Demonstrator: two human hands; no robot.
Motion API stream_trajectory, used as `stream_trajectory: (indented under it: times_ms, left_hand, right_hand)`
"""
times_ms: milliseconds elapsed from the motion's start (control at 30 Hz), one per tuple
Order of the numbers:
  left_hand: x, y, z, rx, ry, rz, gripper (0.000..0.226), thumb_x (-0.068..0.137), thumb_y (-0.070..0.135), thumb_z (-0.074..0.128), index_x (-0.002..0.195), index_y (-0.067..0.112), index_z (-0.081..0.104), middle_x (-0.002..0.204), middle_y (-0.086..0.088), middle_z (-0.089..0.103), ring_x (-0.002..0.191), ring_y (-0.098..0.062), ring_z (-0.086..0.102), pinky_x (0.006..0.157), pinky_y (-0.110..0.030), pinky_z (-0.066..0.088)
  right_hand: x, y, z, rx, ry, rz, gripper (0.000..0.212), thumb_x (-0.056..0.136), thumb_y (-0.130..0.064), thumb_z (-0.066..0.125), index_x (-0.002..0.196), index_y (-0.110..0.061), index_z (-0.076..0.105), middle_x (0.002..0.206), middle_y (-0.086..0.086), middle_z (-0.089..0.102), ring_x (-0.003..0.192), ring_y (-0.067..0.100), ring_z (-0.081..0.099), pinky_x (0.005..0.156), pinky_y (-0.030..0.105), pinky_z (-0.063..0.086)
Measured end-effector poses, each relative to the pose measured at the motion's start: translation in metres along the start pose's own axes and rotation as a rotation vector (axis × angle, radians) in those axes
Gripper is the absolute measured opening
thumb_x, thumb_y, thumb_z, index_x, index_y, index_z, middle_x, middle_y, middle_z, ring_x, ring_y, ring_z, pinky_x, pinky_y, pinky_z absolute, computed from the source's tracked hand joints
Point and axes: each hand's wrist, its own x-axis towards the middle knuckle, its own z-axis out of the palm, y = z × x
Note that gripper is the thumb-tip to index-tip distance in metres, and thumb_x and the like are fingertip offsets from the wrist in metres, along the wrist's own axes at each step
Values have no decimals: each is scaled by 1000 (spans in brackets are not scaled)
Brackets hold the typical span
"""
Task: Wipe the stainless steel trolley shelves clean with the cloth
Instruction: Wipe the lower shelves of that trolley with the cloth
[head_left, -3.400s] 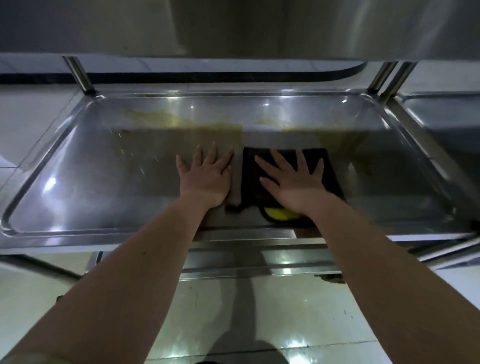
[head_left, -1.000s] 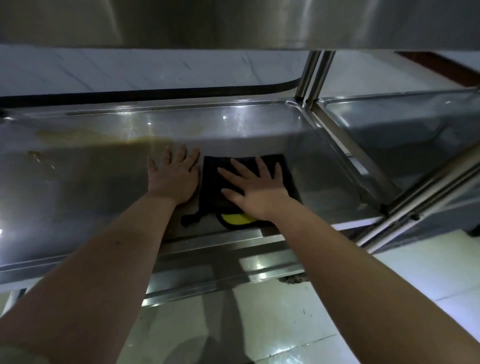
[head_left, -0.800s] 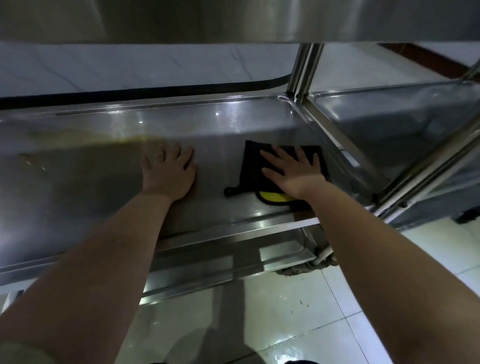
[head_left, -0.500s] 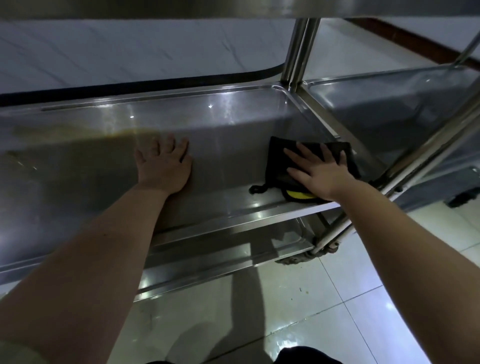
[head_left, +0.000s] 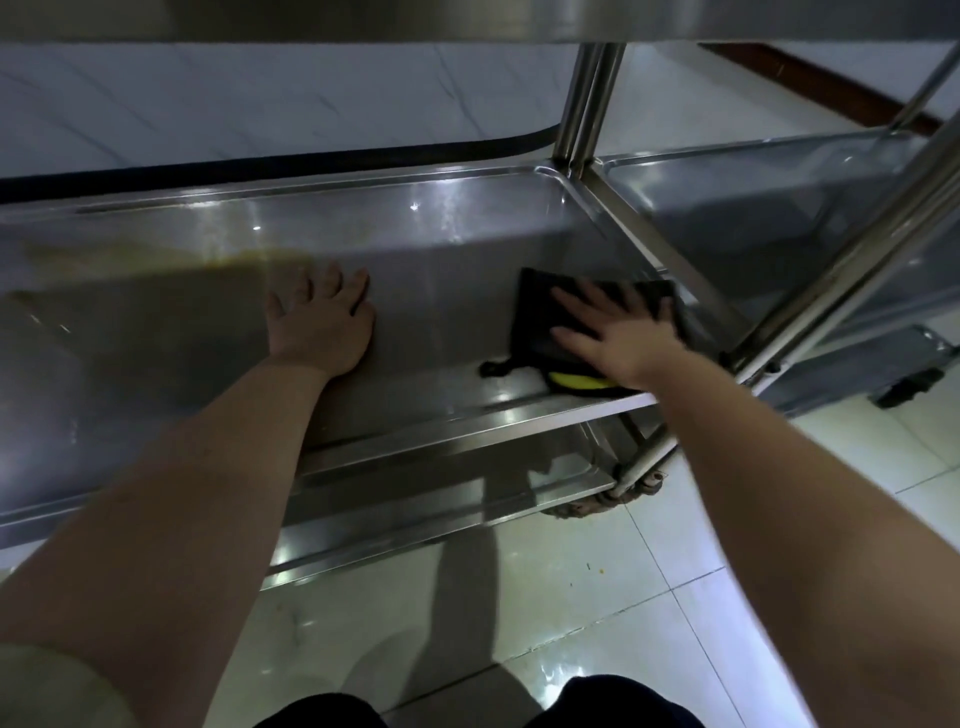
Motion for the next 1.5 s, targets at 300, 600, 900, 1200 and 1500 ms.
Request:
stream_trajectory:
  times_ms: [300, 600, 900, 1200, 1500]
  left_hand:
    - [1, -1, -1, -7, -19, 0, 52, 104, 46, 17, 155, 40, 9, 165, 4, -2, 151, -27, -6, 116, -58, -7]
    - [-12, -46, -34, -153, 8, 80, 56, 105, 29, 29, 155, 41, 7, 165, 6, -6, 149, -26, -17, 117, -54, -6]
    - [-60, -166, -32, 46, -48, -165, 51, 102, 55, 18, 152, 50, 9, 164, 14, -6, 150, -22, -16, 114, -65, -7]
    - [-64, -172, -23, 31, 15, -140, 49, 103, 49, 13, 151, 52, 4, 164, 12, -3, 151, -25, -4, 114, -65, -5]
    - [-60, -173, -19, 32, 53, -132, 50, 103, 50, 11, 152, 51, 2, 164, 12, -5, 151, -25, -6, 113, -65, -10]
  right_hand:
    - [-12, -42, 5, -23, 7, -65, 57, 94, -71, 18, 146, -60, -3, 161, -21, -11, 149, 34, -14, 113, 66, -8]
    - [-30, -174, 26, -40, -9, -266, 59, 95, -70, 13, 149, -55, -6, 162, -15, -14, 146, 38, -20, 109, 69, -13]
    - [-36, -176, 24, -24, -9, -240, 59, 94, -71, 14, 147, -58, -6, 161, -21, -14, 148, 35, -17, 112, 67, -11]
    - [-37, -255, 37, -70, -41, -415, 56, 94, -71, 12, 144, -61, -11, 158, -24, -20, 145, 38, -24, 110, 66, -17]
    - [125, -294, 12, -25, 7, -310, 59, 97, -67, 21, 149, -55, -2, 163, -15, -9, 147, 41, -11, 110, 71, -9]
